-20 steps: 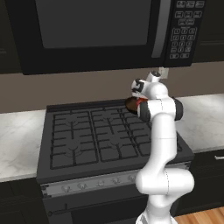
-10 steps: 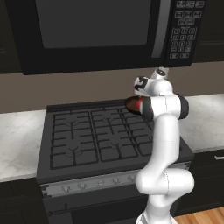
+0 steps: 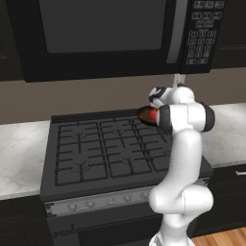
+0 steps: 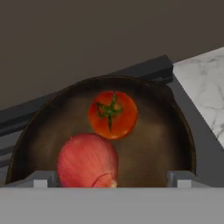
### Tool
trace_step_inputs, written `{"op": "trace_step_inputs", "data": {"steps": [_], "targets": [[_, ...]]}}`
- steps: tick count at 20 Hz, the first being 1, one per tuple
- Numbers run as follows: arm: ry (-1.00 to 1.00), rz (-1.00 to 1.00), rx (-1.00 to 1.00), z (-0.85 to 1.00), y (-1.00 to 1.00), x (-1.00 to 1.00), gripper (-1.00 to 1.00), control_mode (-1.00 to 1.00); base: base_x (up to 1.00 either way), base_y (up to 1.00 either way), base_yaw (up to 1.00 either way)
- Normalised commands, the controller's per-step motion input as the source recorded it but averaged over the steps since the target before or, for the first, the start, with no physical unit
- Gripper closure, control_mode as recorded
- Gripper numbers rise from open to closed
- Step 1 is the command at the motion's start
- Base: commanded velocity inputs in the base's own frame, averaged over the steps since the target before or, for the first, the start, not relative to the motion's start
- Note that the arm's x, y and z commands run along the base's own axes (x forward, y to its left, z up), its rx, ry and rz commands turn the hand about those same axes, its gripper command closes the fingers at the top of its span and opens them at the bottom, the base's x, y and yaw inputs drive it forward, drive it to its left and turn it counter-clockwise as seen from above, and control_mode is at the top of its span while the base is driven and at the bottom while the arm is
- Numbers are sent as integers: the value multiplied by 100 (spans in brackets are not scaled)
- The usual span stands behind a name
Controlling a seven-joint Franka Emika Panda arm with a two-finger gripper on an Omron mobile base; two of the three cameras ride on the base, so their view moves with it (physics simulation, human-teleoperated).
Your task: Place the pan on the rear right burner on the stove. Then place the tomato and the onion in the pan and turn on the rear right burner.
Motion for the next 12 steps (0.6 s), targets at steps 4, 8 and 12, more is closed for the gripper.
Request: {"op": "trace_step_inputs", "data": {"steps": [4,8,12], "targets": [[-14,0,-2,32,-1,-52,-100,-100,0,0,0],[-16,0,-3,39,0,-69,-100,-100,0,0,0],[-20,0,-6,59,0,-81,-100,-100,0,0,0]]}}
